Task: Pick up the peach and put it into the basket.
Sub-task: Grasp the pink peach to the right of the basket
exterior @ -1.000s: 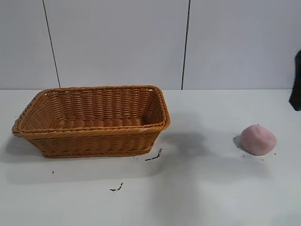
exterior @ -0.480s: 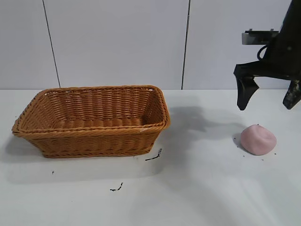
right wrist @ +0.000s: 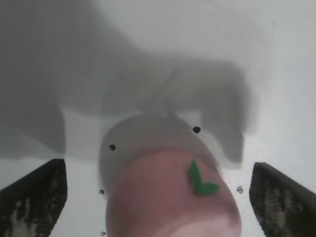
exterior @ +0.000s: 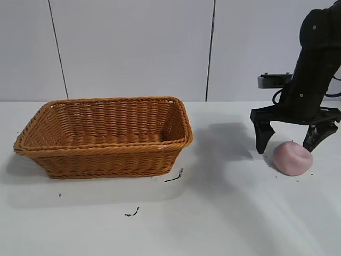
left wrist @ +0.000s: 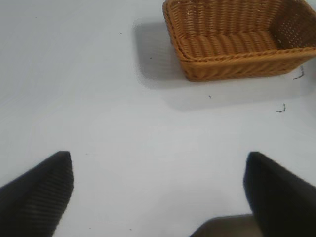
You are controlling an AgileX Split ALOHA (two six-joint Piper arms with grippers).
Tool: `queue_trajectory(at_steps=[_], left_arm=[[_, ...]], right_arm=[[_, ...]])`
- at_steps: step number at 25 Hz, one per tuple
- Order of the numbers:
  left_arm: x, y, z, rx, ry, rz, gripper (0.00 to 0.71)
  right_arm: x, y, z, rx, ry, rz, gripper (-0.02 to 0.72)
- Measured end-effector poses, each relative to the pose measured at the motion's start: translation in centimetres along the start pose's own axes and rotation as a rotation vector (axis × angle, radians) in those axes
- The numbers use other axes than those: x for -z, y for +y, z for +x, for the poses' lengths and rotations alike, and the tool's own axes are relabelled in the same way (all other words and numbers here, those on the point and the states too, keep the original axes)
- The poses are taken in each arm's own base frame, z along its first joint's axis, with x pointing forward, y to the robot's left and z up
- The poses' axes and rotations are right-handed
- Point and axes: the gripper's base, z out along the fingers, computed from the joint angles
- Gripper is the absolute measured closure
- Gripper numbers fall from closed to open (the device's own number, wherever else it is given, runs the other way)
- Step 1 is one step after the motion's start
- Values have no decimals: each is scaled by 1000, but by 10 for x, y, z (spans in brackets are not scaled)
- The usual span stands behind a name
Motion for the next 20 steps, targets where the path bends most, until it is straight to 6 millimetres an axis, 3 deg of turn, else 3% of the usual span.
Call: queue_trajectory(at_steps=[9,11,15,17,20], left_arm=[[0,0,0,0,0,0,18],[0,0,0,0,0,0,18],[0,0,0,0,0,0,18],[0,0,0,0,0,0,18],[0,0,0,0,0,0,18]], right_arm=[[-12,0,4,-1,49,-3,20],[-12,0,5,-2,58,-3,143],[-11,0,6,0,84,-3,549],[-6,0,6,1,80,-3,622],[10,0,4,3,48,-3,657]])
